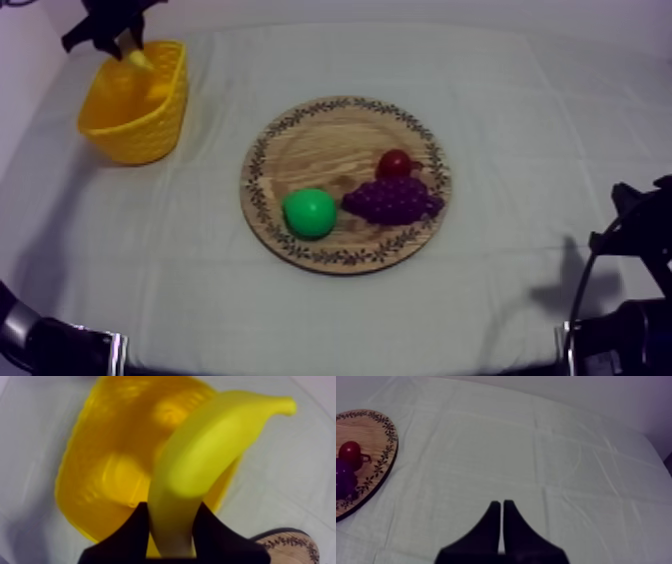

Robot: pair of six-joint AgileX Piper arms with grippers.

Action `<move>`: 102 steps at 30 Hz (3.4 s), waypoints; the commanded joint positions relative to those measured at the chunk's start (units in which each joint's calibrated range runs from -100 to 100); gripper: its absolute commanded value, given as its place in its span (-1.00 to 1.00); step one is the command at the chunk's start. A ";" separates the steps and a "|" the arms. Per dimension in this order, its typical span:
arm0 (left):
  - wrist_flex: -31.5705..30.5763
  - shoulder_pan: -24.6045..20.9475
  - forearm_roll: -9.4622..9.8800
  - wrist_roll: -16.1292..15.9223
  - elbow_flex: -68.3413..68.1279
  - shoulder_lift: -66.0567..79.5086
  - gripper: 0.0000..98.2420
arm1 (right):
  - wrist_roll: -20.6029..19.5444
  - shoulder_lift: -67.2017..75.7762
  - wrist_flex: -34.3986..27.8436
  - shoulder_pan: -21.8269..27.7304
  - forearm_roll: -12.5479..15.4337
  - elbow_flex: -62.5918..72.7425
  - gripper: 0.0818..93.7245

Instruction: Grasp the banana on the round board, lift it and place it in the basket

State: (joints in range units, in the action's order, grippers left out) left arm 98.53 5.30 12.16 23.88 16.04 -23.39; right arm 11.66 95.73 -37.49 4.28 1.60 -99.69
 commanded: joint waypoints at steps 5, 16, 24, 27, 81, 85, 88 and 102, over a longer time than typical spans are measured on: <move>-4.42 -2.14 -0.75 0.14 -5.16 -2.39 -0.55 | -0.01 0.02 -0.01 0.01 -0.01 0.03 -0.99; -10.33 -3.44 -2.53 -0.49 -4.82 -9.06 -0.57 | -0.01 0.02 -0.01 0.01 -0.01 0.03 -0.99; -14.86 -4.55 -3.61 -1.69 -6.89 -10.32 -0.15 | -0.01 0.02 -0.01 0.01 -0.01 0.03 -0.99; -16.28 -4.79 -3.97 -2.13 -7.68 -10.48 -0.01 | -0.01 0.02 -0.01 0.01 -0.01 0.03 -0.99; -60.99 -3.57 -7.05 -20.42 -108.54 117.11 -1.00 | -0.01 0.02 -0.01 0.01 -0.01 0.03 -0.99; -59.50 -3.60 -6.87 -19.97 -110.55 121.53 -1.00 | -0.01 0.02 -0.01 0.01 -0.01 0.03 -0.99; -59.29 -3.34 -6.95 -20.33 -112.46 122.64 -1.00 | -0.01 0.02 -0.01 0.01 -0.01 0.03 -0.99; -65.36 -2.17 -9.78 -11.29 -115.68 123.38 -1.00 | -0.01 0.02 -0.01 0.01 -0.01 0.03 -0.99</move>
State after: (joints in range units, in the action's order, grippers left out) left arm 33.26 3.11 2.43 5.65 -99.62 100.00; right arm 11.65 95.73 -37.50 4.28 1.60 -99.69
